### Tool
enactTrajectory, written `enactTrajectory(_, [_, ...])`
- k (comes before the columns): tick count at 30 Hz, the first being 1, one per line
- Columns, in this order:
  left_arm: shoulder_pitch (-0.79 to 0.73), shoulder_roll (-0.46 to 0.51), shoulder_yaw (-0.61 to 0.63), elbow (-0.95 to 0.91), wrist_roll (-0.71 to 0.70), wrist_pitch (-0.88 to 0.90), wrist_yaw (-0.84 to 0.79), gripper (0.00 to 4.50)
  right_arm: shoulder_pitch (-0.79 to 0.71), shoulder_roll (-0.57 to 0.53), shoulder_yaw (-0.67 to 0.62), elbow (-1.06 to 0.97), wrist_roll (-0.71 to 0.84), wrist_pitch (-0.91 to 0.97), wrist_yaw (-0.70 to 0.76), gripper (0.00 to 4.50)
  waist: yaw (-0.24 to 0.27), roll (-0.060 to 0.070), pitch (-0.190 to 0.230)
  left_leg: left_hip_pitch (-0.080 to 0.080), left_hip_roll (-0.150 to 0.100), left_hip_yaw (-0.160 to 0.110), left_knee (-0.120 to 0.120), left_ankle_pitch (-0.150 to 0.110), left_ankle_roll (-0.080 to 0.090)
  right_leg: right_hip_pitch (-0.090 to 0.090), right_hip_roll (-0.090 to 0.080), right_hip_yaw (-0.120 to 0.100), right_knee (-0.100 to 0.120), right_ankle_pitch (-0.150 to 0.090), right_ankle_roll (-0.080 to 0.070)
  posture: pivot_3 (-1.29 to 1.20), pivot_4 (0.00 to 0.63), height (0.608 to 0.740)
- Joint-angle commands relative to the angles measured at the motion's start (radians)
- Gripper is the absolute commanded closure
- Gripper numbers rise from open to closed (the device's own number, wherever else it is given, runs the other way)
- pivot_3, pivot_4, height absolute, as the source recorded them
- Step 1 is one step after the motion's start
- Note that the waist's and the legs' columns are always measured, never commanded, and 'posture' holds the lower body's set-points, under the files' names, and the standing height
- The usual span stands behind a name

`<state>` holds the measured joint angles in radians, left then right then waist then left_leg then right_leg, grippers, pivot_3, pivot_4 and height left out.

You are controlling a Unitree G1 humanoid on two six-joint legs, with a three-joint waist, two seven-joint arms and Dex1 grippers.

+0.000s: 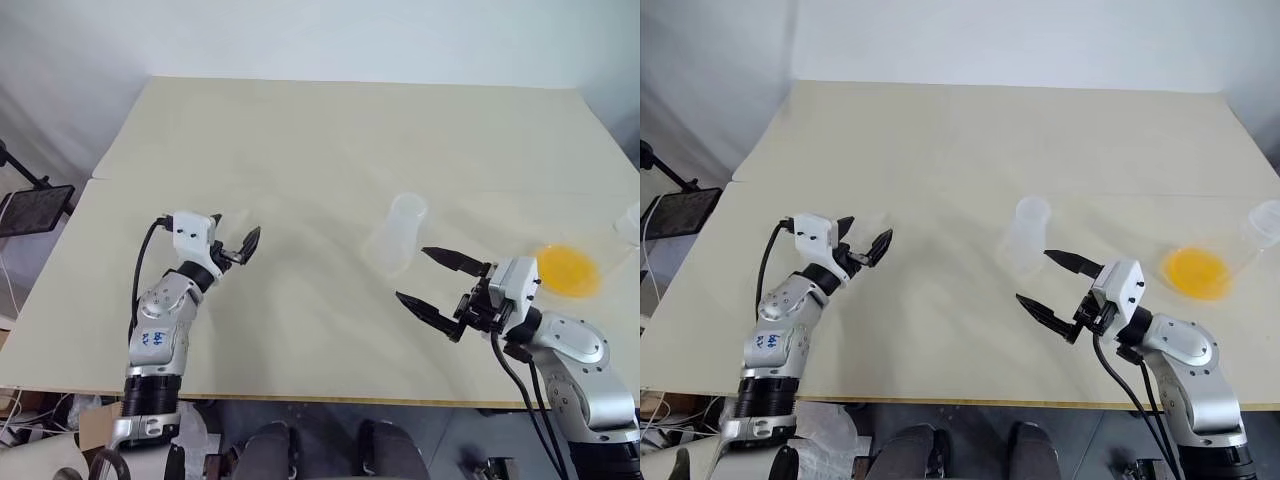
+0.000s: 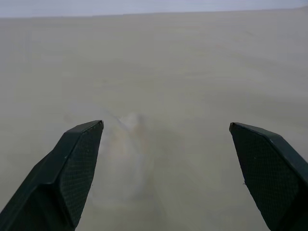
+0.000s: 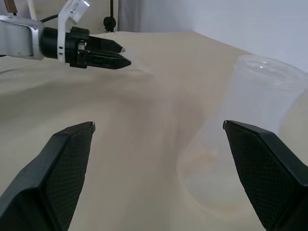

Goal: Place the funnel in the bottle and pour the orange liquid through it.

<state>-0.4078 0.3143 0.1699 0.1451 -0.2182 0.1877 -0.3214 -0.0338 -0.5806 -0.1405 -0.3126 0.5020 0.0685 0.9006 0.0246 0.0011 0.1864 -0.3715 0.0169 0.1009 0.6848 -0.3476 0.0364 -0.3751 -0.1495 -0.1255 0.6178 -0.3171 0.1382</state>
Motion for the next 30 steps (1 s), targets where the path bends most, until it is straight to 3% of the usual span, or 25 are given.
enactTrajectory(1, [-0.044, 0.011, -0.001, 0.055, 0.007, -0.042, -0.021, 0.04, 0.005, -0.007, -0.031, -0.035, 0.016, -0.005, -0.006, 0.0, 0.0, 0.0, 0.0, 0.0, 0.0, 0.0, 0.0, 0.0, 0.0, 0.0, 0.0, 0.0, 0.0, 0.0, 0.0, 0.0, 0.15, 0.74])
enactTrajectory(5, [-0.073, 0.005, -0.012, 0.095, 0.004, -0.036, -0.042, 0.04, 0.008, -0.007, -0.03, -0.038, 0.017, -0.005, -0.007, 0.0, 0.0, 0.0, 0.0, 0.0, -0.001, 0.0, 0.0, 0.0, 0.0, 0.0, 0.0, 0.0, 0.0, 0.0, 0.0, 0.0, 0.15, 0.74])
enactTrajectory(7, [-0.078, 0.001, -0.014, 0.102, 0.005, -0.034, -0.041, 0.43, 0.008, -0.009, -0.033, -0.036, 0.017, -0.006, -0.005, 0.0, -0.001, 0.0, 0.0, 0.0, -0.001, 0.0, 0.0, 0.0, 0.0, 0.0, 0.0, 0.0, 0.0, 0.0, 0.0, 0.0, 0.15, 0.74])
enactTrajectory(20, [-0.047, 0.019, 0.003, 0.07, -0.038, -0.005, -0.088, 4.47, -0.003, -0.011, -0.047, -0.027, 0.014, -0.006, -0.001, 0.0, -0.001, 0.0, 0.0, 0.0, 0.0, 0.0, 0.0, 0.0, 0.0, 0.0, 0.0, 0.0, 0.0, 0.0, 0.0, 0.0, 0.15, 0.74])
enactTrajectory(24, [-0.068, 0.045, 0.04, 0.013, -0.089, -0.055, -0.147, 4.47, 0.018, -0.012, -0.075, -0.035, 0.017, -0.012, -0.013, 0.0, -0.001, 0.0, 0.0, 0.0, 0.0, 0.0, 0.0, 0.0, 0.0, 0.0, 0.0, 0.0, 0.0, 0.0, 0.0, 0.0, 0.15, 0.74])
enactTrajectory(30, [-0.134, 0.158, 0.011, -0.105, -0.218, 0.005, -0.408, 4.47, 0.092, -0.003, -0.172, -0.12, 0.05, 0.015, -0.092, 0.0, 0.002, 0.0, 0.0, -0.001, 0.0, -0.001, 0.0, 0.0, 0.0, 0.0, 0.0, 0.0, 0.0, 0.0, 0.0, 0.0, 0.15, 0.74])
